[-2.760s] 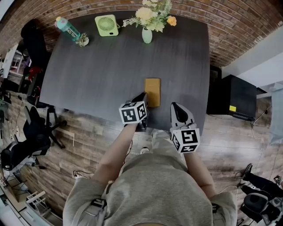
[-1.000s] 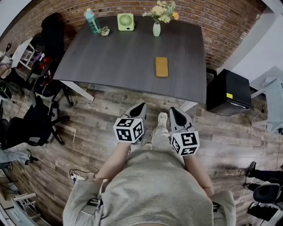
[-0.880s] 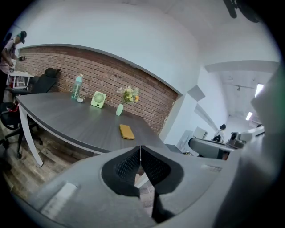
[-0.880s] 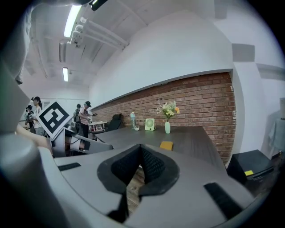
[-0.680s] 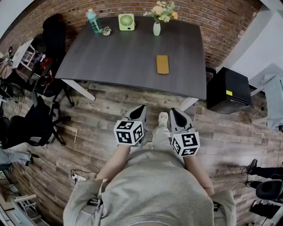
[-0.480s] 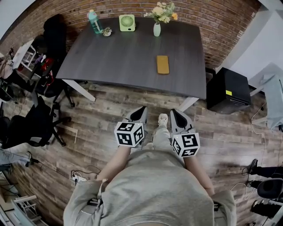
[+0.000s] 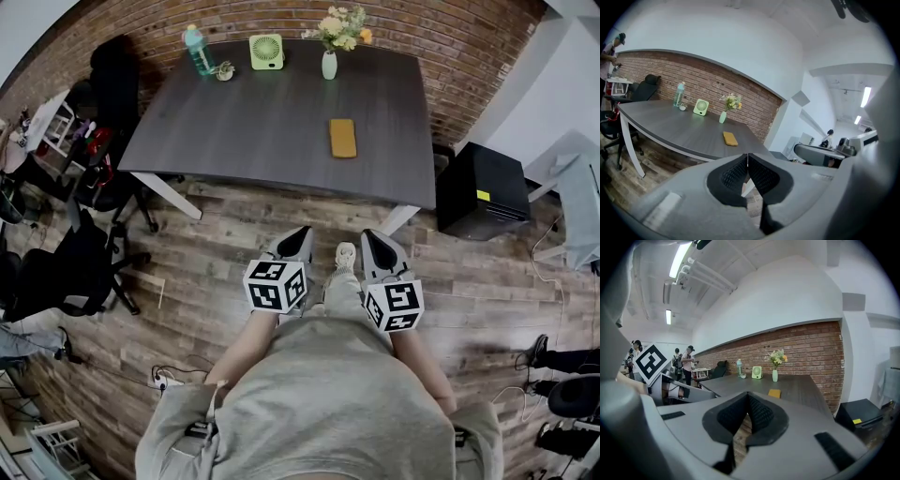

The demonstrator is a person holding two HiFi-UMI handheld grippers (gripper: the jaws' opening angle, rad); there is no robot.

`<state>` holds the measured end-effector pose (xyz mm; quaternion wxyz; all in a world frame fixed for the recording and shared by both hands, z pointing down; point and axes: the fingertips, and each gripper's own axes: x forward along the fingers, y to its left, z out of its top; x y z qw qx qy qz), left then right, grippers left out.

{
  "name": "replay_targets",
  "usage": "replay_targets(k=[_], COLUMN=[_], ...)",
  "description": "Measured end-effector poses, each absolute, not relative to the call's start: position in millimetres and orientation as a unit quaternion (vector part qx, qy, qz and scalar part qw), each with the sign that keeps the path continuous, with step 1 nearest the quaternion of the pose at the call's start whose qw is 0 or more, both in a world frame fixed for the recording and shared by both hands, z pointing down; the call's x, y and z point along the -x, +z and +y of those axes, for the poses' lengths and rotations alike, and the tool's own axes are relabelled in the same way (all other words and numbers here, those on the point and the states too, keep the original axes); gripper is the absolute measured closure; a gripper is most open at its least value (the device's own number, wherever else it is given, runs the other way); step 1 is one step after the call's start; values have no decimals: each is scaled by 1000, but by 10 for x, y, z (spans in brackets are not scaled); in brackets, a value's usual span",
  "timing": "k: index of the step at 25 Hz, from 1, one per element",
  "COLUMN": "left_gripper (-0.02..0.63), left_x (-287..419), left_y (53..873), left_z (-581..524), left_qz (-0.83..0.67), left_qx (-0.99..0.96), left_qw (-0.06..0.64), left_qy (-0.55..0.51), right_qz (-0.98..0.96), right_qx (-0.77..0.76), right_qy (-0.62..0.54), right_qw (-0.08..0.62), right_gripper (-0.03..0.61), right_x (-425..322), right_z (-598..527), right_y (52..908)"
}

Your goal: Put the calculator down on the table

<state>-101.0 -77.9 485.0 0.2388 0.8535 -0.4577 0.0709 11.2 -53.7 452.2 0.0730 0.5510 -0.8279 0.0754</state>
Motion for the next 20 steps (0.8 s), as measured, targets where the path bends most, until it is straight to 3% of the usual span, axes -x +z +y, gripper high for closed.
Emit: replay_targets(k=[20], left_gripper=[591], left_x=[1016], left_y=[4891], left_z=[-861], left_qz=[-460], left_qx=[-851], left_qw=[245], left_qy=[74], right_qz=[-826], right_qx=[-553], right_qy=[81], right_qw=[71], right_gripper=[578], right_x=[-102], right_z=[-648], right_y=[4558])
